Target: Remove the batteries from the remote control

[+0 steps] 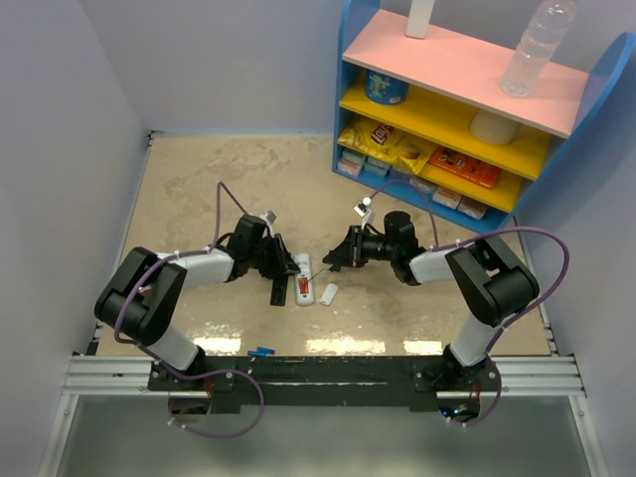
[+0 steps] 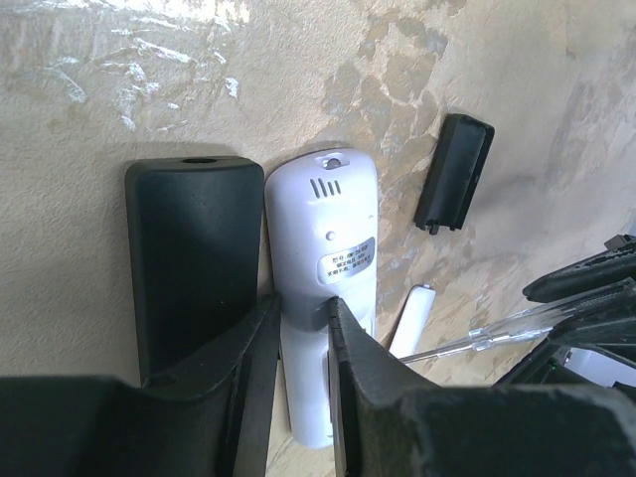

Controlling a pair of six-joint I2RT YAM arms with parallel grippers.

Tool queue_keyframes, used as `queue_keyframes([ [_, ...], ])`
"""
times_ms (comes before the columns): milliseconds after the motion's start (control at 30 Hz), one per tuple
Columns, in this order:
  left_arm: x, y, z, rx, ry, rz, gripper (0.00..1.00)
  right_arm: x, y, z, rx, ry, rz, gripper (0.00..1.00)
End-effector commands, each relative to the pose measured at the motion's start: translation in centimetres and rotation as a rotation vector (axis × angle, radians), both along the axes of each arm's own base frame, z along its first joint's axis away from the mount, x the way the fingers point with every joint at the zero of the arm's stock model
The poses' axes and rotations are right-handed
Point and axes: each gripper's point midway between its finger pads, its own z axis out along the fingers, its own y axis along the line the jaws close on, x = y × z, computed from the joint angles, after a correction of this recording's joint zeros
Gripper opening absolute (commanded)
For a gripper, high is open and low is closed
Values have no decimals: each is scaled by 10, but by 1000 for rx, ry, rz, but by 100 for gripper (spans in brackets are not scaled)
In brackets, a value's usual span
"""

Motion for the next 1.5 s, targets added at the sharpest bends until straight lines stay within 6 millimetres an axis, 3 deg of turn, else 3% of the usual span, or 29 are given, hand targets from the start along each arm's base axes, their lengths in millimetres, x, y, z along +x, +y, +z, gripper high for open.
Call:
queue_keyframes([
  [0, -39, 19, -40, 106, 148, -8, 29, 4, 5, 6, -14, -16, 44, 0],
  [400, -40, 19, -39, 102, 148, -11, 29, 19, 18, 21, 19, -36, 82, 0],
  [633, -42, 20, -41, 104, 154, -8, 29, 16, 23, 36, 41, -75, 147, 0],
  [1033, -41, 21, -39, 108, 144, -6, 29, 4, 34, 32, -2, -76, 197, 0],
  [1467, -40, 23, -38, 123, 143, -5, 29, -3, 40, 45, -14, -125, 205, 0],
])
